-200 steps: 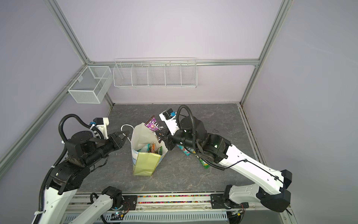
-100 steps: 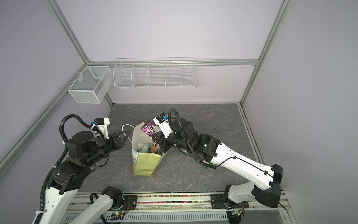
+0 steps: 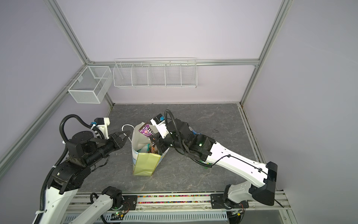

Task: Place the snacks into the paper bag
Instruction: Place the snack in the paper bag.

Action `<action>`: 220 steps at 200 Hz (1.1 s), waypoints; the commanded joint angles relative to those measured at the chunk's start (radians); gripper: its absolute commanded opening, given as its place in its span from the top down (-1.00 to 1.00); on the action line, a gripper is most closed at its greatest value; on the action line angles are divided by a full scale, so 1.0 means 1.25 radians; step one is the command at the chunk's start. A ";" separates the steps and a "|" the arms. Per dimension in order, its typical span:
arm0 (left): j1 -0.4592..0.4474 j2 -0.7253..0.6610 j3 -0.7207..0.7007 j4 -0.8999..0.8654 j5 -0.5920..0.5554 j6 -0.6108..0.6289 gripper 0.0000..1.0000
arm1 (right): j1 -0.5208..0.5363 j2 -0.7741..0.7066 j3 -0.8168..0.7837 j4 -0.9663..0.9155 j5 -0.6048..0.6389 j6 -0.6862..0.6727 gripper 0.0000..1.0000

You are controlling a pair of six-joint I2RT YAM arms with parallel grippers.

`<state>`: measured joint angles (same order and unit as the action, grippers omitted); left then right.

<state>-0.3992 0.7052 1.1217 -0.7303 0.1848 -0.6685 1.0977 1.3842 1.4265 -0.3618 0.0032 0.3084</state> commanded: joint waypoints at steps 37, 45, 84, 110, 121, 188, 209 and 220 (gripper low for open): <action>0.004 -0.011 0.006 0.050 0.013 -0.012 1.00 | 0.009 0.018 -0.004 0.009 0.000 0.010 0.67; 0.004 -0.010 0.006 0.053 0.014 -0.012 1.00 | 0.008 0.020 -0.001 0.007 0.002 0.010 0.67; 0.003 -0.008 0.006 0.058 0.019 -0.015 1.00 | 0.010 0.027 0.001 0.000 0.009 0.012 0.66; 0.003 -0.007 0.006 0.058 0.020 -0.015 1.00 | 0.011 0.033 0.001 -0.001 0.011 0.012 0.66; 0.003 -0.006 0.006 0.059 0.021 -0.016 1.00 | 0.012 0.036 0.002 -0.003 0.012 0.013 0.66; 0.004 -0.007 0.003 0.060 0.020 -0.017 1.00 | 0.013 0.044 0.003 -0.003 0.012 0.016 0.64; 0.003 -0.008 0.001 0.060 0.021 -0.017 1.00 | 0.015 0.047 0.002 -0.003 0.013 0.016 0.63; 0.004 -0.008 0.001 0.062 0.023 -0.018 1.00 | 0.016 0.050 0.002 -0.003 0.013 0.017 0.63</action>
<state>-0.3992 0.7052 1.1217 -0.7223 0.2035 -0.6743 1.1088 1.4326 1.4265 -0.3775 0.0082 0.3187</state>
